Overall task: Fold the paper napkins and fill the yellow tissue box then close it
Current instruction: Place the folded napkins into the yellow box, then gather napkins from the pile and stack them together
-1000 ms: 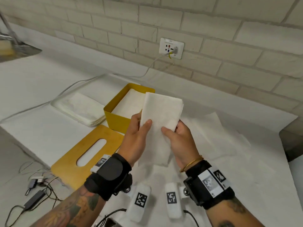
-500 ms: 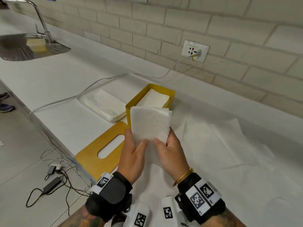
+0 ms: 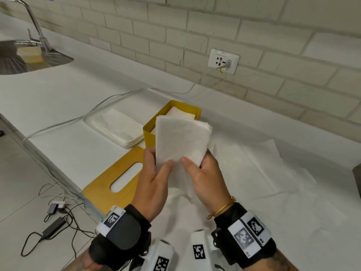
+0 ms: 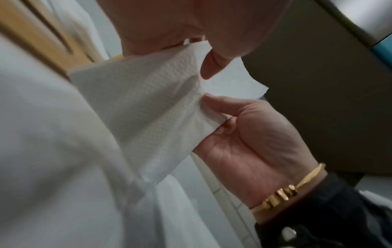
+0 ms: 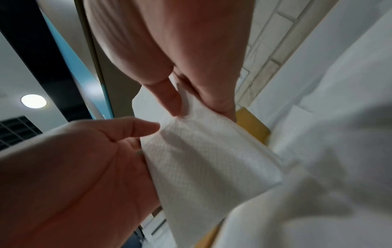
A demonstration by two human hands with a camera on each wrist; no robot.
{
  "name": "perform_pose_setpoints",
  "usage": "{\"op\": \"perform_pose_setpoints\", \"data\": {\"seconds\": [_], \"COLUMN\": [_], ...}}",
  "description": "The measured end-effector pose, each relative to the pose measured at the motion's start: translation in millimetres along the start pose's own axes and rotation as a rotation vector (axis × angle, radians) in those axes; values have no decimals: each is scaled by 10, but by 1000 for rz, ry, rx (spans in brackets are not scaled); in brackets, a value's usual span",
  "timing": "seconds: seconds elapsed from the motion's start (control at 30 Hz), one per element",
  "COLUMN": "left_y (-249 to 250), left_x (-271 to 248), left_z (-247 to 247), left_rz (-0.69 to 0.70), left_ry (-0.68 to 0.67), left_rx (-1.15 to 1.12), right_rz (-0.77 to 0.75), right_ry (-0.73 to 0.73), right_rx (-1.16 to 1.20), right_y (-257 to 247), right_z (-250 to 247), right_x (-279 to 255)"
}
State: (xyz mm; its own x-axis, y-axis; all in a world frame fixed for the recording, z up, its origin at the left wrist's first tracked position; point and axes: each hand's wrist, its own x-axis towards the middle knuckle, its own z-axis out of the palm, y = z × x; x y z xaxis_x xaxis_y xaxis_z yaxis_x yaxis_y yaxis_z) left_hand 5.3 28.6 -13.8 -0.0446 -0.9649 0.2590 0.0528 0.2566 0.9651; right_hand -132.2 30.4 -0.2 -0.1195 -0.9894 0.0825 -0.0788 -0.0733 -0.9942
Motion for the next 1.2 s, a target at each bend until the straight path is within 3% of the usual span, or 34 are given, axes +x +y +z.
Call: {"op": "perform_pose_setpoints", "data": {"seconds": [0.27,0.43,0.57,0.9,1.2], "left_y": [-238,-179,-127,146,-126], "left_x": [-77,13,158,1178,1788], "left_z": [-16,-141,-269,-610,-695], "left_rz": [-126,-231,-271,-89,-56], "left_ry": [-44,-186,-169,-119,-439], "left_rx": [140,134,181,338,924], "right_rz": [93,153,165,95,181], "right_ry": [-25,59,103,237,315], "right_rx": [-112,56,157,-192,-610], "right_y": [251,174,44,-351,-203], "right_z": [0,-68,-158,-241,-32], "right_x": [-48,195,500,1514,2155]}}
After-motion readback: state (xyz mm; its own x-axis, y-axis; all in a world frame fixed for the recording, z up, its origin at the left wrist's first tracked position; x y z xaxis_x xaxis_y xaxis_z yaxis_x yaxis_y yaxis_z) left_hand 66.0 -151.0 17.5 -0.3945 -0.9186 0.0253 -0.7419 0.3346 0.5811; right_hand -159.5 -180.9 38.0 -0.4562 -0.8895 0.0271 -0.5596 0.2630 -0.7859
